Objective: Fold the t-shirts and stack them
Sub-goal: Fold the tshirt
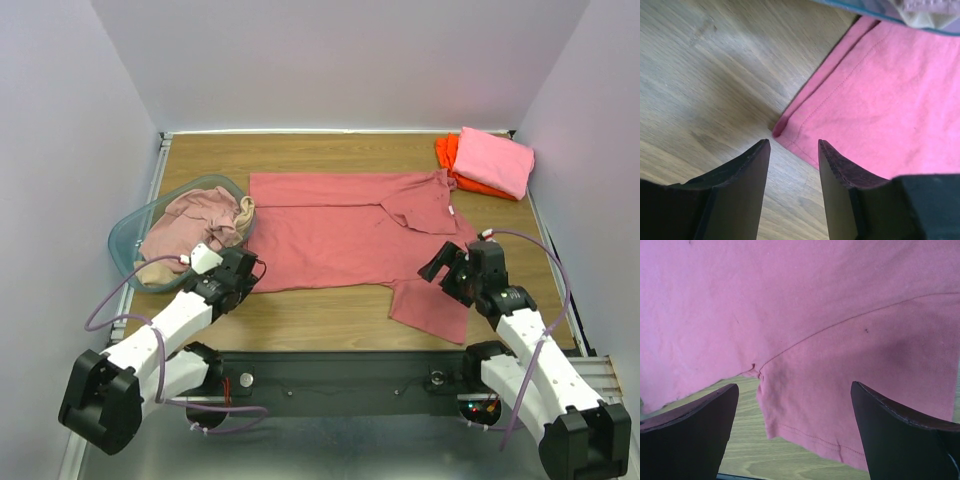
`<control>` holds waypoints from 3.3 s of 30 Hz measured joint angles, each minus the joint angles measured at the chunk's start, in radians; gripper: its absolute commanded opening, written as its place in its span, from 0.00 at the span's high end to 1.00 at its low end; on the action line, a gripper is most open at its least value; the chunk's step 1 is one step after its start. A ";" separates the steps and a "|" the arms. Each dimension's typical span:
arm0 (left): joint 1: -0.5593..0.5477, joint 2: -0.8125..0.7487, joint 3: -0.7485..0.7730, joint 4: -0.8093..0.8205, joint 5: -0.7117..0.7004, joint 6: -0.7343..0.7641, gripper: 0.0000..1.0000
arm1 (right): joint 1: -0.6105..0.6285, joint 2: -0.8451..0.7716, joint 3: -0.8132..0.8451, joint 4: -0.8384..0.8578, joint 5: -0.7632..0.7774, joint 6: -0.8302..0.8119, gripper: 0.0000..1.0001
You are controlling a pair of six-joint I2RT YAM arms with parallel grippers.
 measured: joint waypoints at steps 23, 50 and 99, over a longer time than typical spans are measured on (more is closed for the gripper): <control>0.062 0.212 0.014 0.165 0.061 0.107 1.00 | 0.000 -0.042 0.002 -0.045 0.021 0.039 0.00; 0.062 0.095 -0.040 0.214 0.106 0.153 1.00 | 0.000 0.022 0.123 -0.511 0.343 0.364 0.12; 0.064 0.197 0.017 0.172 0.079 0.149 1.00 | 0.000 0.218 0.021 -0.094 0.248 0.254 0.54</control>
